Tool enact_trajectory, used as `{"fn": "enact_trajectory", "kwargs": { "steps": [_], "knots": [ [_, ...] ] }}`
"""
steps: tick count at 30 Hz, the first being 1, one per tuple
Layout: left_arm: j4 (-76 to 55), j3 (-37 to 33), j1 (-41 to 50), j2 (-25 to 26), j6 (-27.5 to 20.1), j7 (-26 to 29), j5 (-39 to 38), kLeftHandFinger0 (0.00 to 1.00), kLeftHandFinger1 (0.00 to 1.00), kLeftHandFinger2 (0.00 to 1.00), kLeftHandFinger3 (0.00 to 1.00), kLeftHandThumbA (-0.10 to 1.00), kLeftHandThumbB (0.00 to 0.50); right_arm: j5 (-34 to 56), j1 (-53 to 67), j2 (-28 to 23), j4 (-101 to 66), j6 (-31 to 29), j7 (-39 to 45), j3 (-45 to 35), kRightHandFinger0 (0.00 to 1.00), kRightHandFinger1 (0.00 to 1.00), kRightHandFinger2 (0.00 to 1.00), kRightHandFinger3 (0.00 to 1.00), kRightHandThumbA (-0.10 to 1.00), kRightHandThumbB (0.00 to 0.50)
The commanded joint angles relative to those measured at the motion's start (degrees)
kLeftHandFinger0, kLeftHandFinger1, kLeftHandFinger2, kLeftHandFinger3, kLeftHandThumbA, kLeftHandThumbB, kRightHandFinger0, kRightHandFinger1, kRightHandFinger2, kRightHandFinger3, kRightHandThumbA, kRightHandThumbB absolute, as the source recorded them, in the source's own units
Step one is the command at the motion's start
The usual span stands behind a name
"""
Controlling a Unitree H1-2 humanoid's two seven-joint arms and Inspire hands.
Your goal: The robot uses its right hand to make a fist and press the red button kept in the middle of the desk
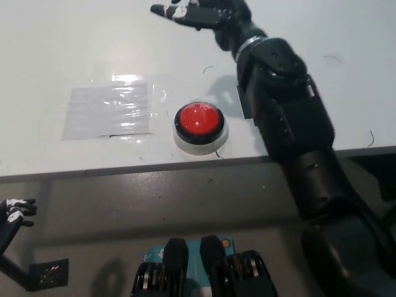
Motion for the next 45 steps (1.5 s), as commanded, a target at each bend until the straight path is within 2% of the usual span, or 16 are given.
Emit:
{"fn": "enact_trajectory", "kwargs": {
  "steps": [1, 2, 6, 11, 12, 14, 16, 18, 24, 26, 38, 39, 40, 41, 44, 45],
  "knots": [
    [-0.3, -0.1, -1.7, 0.9, -1.5, -0.2, -0.1, 0.6, 0.64, 0.71, 0.7, 0.54, 0.0, 0.0, -0.9, 1.8, 2.7, -7.7, 0.7, -1.0, 0.0, 0.0, 0.29, 0.33, 1.0, 0.199],
    [-0.6, -0.2, -2.0, 0.9, -0.9, -0.1, 0.3, 0.61, 0.65, 0.72, 0.71, 0.55, 0.0, -0.5, 0.4, 2.6, 5.4, -10.4, 0.6, -0.9, 0.0, 0.0, 0.28, 0.32, 1.0, 0.153],
    [-0.9, -0.2, -1.9, 0.8, -1.1, -0.2, -0.1, 0.57, 0.61, 0.68, 0.67, 0.56, 0.0, -1.2, 2.5, 3.0, 8.1, -12.4, 0.9, -0.5, 0.0, 0.0, 0.28, 0.32, 1.0, 0.117],
    [-0.8, -0.3, -2.4, 1.2, -1.2, -0.3, 0.2, 0.57, 0.61, 0.67, 0.65, 0.58, 0.0, -1.0, 3.3, 2.5, 11.1, -15.1, 2.5, -0.8, 0.0, 0.0, 0.29, 0.32, 1.0, 0.15],
    [-1.2, -0.2, -2.4, 1.0, -0.2, -0.1, 0.0, 0.59, 0.63, 0.68, 0.66, 0.59, 0.019, -1.2, 3.9, 2.4, 11.0, -15.3, 2.2, -0.7, 0.0, 0.0, 0.29, 0.32, 1.0, 0.143],
    [-0.7, -0.2, -3.1, 1.4, -1.4, -0.3, 0.2, 0.56, 0.59, 0.64, 0.64, 0.57, 0.0, -0.5, 4.6, 2.4, 10.8, -15.7, 1.9, -1.4, 0.0, 0.0, 0.29, 0.31, 1.0, 0.141],
    [-1.0, -0.2, -3.1, 1.5, -0.8, -0.3, 0.2, 0.61, 0.65, 0.71, 0.69, 0.58, 0.0, -0.1, 6.5, 2.7, 10.0, -15.8, 1.7, -2.1, 0.0, 0.0, 0.27, 0.3, 1.0, 0.118],
    [-1.0, 0.1, -3.2, 1.2, -0.7, -0.5, -0.6, 0.53, 0.58, 0.67, 0.67, 0.55, 0.0, 0.1, 7.7, 2.7, 10.3, -15.7, 2.1, -2.5, 0.0, 0.0, 0.27, 0.3, 1.0, 0.122],
    [-1.2, 0.2, -3.3, 1.2, -0.1, -0.3, -0.7, 0.54, 0.58, 0.65, 0.65, 0.54, 0.001, -0.4, 9.8, 2.5, 11.0, -15.1, 1.5, -3.1, 0.0, 0.0, 0.32, 0.37, 1.0, 0.122],
    [-0.9, 0.0, -3.9, 1.7, -0.7, -0.5, -0.3, 0.58, 0.61, 0.66, 0.66, 0.54, 0.0, -0.4, 10.3, 2.7, 11.4, -16.2, 1.5, -3.4, 0.0, 0.0, 0.32, 0.38, 1.0, 0.095],
    [-2.3, -0.1, -5.5, 2.5, 2.1, -0.5, 0.3, 0.6, 0.63, 0.7, 0.71, 0.58, 0.0, -1.2, 12.4, 4.1, 14.7, -14.3, 0.7, -3.4, 0.0, 0.0, 0.29, 0.35, 1.0, 0.115],
    [-2.1, 0.1, -5.6, 2.5, 1.6, -0.7, -0.2, 0.58, 0.62, 0.69, 0.71, 0.57, 0.0, -1.6, 13.0, 4.2, 15.1, -14.4, 0.7, -3.1, 0.0, 0.0, 0.29, 0.35, 1.0, 0.105],
    [-1.9, 0.1, -5.7, 2.4, 1.4, -0.7, -0.4, 0.58, 0.62, 0.69, 0.7, 0.55, 0.0, -1.7, 13.2, 4.2, 15.3, -14.4, 0.6, -2.9, 0.0, 0.0, 0.28, 0.35, 1.0, 0.061],
    [-2.0, 0.0, -5.7, 2.6, 1.4, -0.8, -0.2, 0.6, 0.63, 0.7, 0.71, 0.55, 0.0, -2.1, 13.4, 4.3, 15.8, -13.1, 0.3, -2.6, 0.0, 0.0, 0.29, 0.37, 1.0, 0.118],
    [-1.7, -0.2, -6.0, 3.0, 0.9, -1.0, 0.1, 0.61, 0.64, 0.7, 0.71, 0.57, 0.0, -2.4, 14.6, 4.7, 16.0, -8.7, 1.1, -1.8, 0.0, 0.0, 0.28, 0.38, 1.0, 0.143],
    [-1.5, 0.0, -6.1, 2.8, 0.9, -1.1, -0.4, 0.59, 0.62, 0.68, 0.7, 0.56, 0.0, -2.9, 15.3, 4.7, 15.8, -8.3, 1.6, -1.1, 0.0, 0.0, 0.27, 0.37, 1.0, 0.13]
  ]
}}
